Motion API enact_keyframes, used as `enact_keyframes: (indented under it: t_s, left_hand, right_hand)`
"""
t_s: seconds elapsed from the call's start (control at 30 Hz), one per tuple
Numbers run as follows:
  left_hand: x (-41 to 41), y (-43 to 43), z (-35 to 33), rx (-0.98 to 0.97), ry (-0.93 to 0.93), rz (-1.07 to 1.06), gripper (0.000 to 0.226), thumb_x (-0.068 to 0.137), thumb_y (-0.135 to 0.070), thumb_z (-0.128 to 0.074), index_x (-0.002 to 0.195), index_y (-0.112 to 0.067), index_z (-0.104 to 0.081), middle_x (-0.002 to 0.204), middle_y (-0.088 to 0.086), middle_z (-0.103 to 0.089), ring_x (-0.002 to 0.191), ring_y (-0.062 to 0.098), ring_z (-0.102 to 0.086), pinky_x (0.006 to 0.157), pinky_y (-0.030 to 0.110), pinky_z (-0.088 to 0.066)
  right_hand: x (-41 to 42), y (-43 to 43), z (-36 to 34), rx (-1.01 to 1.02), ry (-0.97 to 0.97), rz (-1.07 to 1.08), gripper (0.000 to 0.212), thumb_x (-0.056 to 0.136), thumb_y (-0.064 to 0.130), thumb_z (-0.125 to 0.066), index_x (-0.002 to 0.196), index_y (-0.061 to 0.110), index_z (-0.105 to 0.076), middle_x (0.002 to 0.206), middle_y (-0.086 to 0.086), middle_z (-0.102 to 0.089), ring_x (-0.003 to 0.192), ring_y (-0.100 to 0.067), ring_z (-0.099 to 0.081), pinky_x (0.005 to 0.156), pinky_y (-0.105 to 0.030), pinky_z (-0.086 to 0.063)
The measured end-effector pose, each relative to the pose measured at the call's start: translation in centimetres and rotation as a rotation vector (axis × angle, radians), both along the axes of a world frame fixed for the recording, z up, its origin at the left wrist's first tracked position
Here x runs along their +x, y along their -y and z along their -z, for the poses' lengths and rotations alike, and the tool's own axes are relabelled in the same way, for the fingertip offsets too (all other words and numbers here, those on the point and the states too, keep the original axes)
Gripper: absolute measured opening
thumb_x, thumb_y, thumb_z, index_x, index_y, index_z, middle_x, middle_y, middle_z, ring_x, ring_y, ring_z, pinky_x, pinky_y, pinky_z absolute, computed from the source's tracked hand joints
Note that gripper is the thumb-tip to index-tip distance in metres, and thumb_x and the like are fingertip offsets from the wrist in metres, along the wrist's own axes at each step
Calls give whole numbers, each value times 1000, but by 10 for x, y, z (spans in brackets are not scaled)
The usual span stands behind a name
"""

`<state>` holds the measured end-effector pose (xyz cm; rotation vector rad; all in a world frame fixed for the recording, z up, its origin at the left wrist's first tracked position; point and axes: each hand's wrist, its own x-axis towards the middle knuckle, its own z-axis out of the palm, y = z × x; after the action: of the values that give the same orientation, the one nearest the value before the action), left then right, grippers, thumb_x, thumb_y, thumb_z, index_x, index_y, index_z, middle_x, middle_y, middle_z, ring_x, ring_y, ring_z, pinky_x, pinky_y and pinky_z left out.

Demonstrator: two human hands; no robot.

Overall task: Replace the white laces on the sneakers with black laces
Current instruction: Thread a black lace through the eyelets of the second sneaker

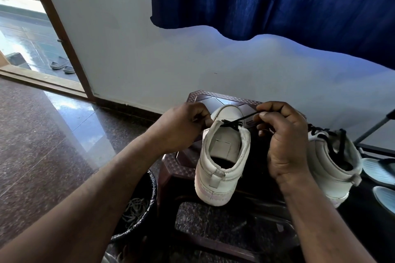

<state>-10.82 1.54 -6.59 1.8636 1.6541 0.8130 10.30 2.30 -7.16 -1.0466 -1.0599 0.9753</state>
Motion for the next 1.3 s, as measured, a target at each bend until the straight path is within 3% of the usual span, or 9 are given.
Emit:
enact_keyframes:
  t_s: [0.07, 0.17, 0.3, 0.47, 0.57, 0.77, 0.93, 1.13, 1.3]
  left_hand:
    - [-4, -1, 0, 57, -126, -34, 13, 98, -16, -63, 88, -24, -68, 90, -10, -61, 78, 7, -58, 67, 18, -43]
    - [-12, -2, 2, 27, -290, -31, 14, 97, -22, -63, 85, -28, -63, 97, -4, -59, 88, 20, -59, 84, 36, -50]
    - [-16, 0, 2, -7, -334, -87, 18, 91, -16, -58, 82, -30, -61, 94, -8, -65, 91, 19, -62, 78, 34, -51]
    - [-8, 3, -5, 51, 17, -8, 9, 97, -20, -66, 96, -28, -71, 86, -14, -70, 68, -4, -59, 60, 12, -41]
    - [-1, 6, -6, 39, 137, 101, 7, 97, -17, -68, 96, -21, -74, 73, -21, -67, 57, -7, -54, 60, 17, -44]
    - [1, 3, 2, 25, 106, 94, 18, 92, -6, -66, 92, -22, -73, 77, -17, -70, 64, -7, -56, 68, 25, -48]
    - [-2, 0, 1, 116, -166, 79, 17, 88, -6, -61, 86, -22, -67, 92, -10, -64, 82, 6, -59, 72, 28, -47]
    - [-9, 2, 2, -41, -459, 63, 13, 86, -14, -55, 86, -26, -59, 100, -7, -60, 91, 20, -60, 81, 40, -54]
    - [-10, 1, 2, -34, 18, 70, 19, 91, -5, -63, 91, -23, -69, 79, -17, -66, 71, 5, -59, 70, 31, -49]
  right_hand:
    - [1, 0, -1, -46, -63, -39, 18, 85, 0, -60, 84, 14, -71, 67, 0, -66, 60, -13, -51, 54, -20, -40]
    - [0, 0, 1, -71, -100, -91, 20, 87, -3, -63, 85, 15, -71, 70, -2, -67, 61, -11, -50, 56, -21, -40]
    - [-2, -2, 4, -28, -43, -130, 15, 79, 8, -75, 87, 21, -75, 79, -1, -68, 67, -13, -52, 60, -23, -41]
    - [4, -4, 7, 128, 332, 11, 17, 86, 3, -80, 95, 16, -75, 82, 9, -73, 75, -1, -65, 75, -14, -50]
    - [3, -4, 9, 116, 228, -15, 17, 86, 1, -80, 96, 14, -75, 82, 9, -73, 77, -5, -66, 77, -17, -53]
    - [1, -7, 14, 29, 80, -64, 17, 83, 1, -82, 95, 12, -76, 84, -2, -75, 80, -14, -68, 80, -29, -56]
    - [-2, -5, 11, -45, -146, -150, 22, 73, 9, -83, 92, 12, -74, 81, -4, -73, 66, -9, -62, 68, -22, -53]
    - [-4, -6, 19, -74, 26, -184, 15, 81, 8, -84, 90, 17, -77, 93, -8, -76, 86, -21, -67, 89, -43, -56]
    - [2, -11, 16, -138, -108, -132, 10, 93, 8, -72, 87, 16, -73, 82, -4, -71, 64, -11, -53, 64, -27, -43]
